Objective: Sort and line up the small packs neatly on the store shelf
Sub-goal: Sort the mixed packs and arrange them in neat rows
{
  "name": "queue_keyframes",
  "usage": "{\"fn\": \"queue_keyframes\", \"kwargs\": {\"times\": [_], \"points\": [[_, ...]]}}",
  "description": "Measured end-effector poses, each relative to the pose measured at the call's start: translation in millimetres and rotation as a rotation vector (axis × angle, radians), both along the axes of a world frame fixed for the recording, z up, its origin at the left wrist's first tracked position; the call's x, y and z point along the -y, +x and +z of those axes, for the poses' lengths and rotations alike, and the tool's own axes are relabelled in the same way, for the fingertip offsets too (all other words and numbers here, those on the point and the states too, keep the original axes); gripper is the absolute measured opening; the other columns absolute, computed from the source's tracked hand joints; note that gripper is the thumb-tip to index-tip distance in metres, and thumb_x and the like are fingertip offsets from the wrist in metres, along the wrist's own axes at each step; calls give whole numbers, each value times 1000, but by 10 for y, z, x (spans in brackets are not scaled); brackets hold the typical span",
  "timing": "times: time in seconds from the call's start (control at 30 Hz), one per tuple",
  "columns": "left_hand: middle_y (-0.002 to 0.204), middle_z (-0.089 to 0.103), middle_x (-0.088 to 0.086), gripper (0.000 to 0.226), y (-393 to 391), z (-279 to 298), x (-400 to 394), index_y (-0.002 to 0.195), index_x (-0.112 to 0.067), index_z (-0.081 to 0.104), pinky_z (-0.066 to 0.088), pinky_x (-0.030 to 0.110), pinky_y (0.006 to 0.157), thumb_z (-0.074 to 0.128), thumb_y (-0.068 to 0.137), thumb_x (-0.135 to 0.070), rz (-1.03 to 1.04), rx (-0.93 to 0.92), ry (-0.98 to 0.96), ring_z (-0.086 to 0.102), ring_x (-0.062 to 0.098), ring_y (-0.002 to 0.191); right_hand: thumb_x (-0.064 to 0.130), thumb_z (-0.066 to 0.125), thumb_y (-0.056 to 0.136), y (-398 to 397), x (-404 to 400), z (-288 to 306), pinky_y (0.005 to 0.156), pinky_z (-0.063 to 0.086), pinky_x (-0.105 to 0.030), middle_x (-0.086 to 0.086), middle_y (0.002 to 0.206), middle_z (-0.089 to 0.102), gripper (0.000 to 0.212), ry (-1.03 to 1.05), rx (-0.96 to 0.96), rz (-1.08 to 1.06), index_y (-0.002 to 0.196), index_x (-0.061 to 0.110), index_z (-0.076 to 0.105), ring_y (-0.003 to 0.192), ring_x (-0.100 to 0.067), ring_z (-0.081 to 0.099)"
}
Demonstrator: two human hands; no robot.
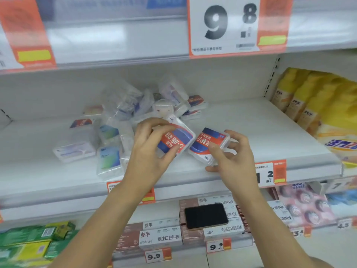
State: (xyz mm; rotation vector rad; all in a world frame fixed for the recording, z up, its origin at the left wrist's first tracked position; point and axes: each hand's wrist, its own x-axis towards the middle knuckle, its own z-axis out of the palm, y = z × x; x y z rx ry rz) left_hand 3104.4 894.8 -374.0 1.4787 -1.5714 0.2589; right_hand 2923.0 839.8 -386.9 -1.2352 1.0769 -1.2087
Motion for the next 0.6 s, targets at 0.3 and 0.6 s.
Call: {"fn": "queue_keyframes", "kwargs": {"times": [0.3,0.6], "points": [[122,61,1,60,-102,159,98,130,-21,56,37,23,96,80,75,-22,226,-113,154,52,18,113,19,72,88,-46,48,66,54,59,-31,1,109,64,44,-36,-48,54,124,34,53,85,-16,72],[91,63,-3,43,-919,142,765,116,-15,58,48,17,72,73,80,-33,66,-547,398,64,13,83,45,67,85,-841,301,101,73,57,-41,1,106,68,46,-170,-392,-329,128,44,49,65,-12,68]]}}
